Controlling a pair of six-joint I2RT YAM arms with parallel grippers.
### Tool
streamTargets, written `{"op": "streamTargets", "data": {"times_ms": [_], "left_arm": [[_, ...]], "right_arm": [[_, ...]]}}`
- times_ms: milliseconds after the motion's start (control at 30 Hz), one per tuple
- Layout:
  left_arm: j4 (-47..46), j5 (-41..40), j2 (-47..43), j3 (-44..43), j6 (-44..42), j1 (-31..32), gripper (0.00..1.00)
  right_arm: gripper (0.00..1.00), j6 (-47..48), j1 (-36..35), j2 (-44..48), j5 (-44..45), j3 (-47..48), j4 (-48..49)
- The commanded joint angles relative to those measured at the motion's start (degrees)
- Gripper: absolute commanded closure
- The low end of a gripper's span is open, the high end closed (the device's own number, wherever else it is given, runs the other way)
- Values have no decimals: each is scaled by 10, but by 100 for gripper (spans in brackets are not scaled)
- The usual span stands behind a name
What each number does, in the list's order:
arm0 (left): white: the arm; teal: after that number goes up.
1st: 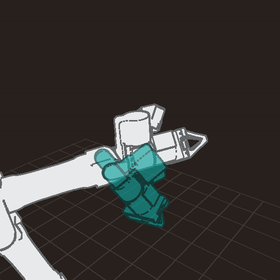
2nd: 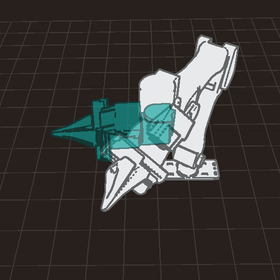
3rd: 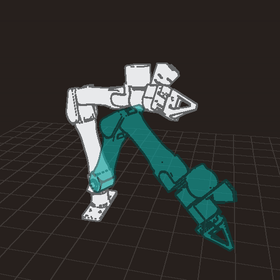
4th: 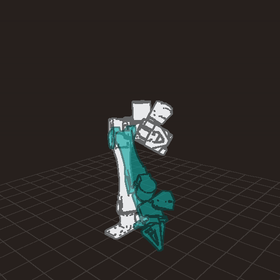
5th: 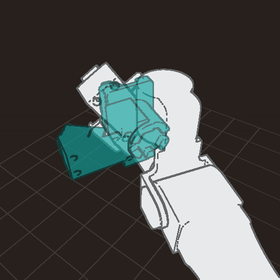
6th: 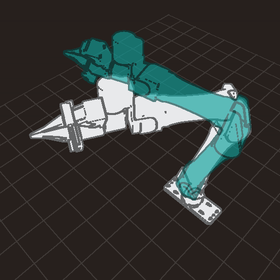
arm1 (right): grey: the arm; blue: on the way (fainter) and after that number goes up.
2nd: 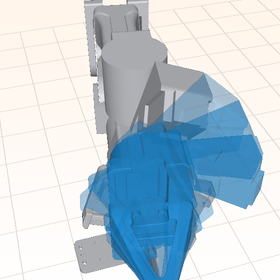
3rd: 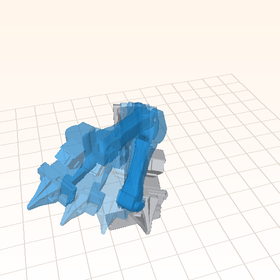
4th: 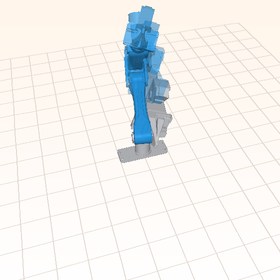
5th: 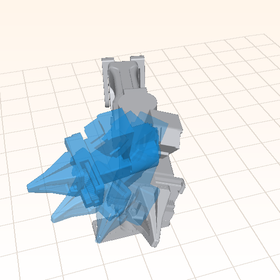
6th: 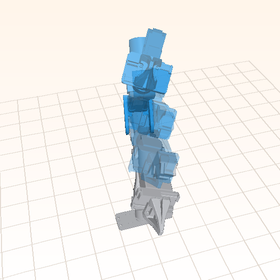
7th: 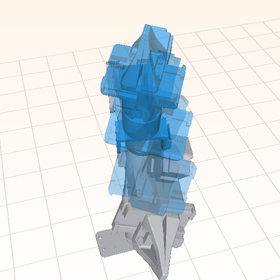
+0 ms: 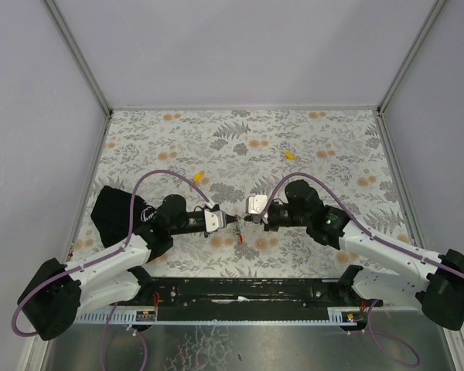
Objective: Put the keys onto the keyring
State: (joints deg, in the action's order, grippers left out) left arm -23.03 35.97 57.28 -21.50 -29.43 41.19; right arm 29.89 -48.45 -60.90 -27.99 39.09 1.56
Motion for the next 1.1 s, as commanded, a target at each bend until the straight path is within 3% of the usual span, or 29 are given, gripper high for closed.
{"op": "streamTargets", "data": {"times_ms": [0,1067], "left_arm": [[-13,13,1,-20,-8,-3,100],[-10,20,3,-22,-8,-3,100]], "right_arm": [[100,20,-19,-9,9,28,11],[100,34,-47,-24,71,27,16]]}}
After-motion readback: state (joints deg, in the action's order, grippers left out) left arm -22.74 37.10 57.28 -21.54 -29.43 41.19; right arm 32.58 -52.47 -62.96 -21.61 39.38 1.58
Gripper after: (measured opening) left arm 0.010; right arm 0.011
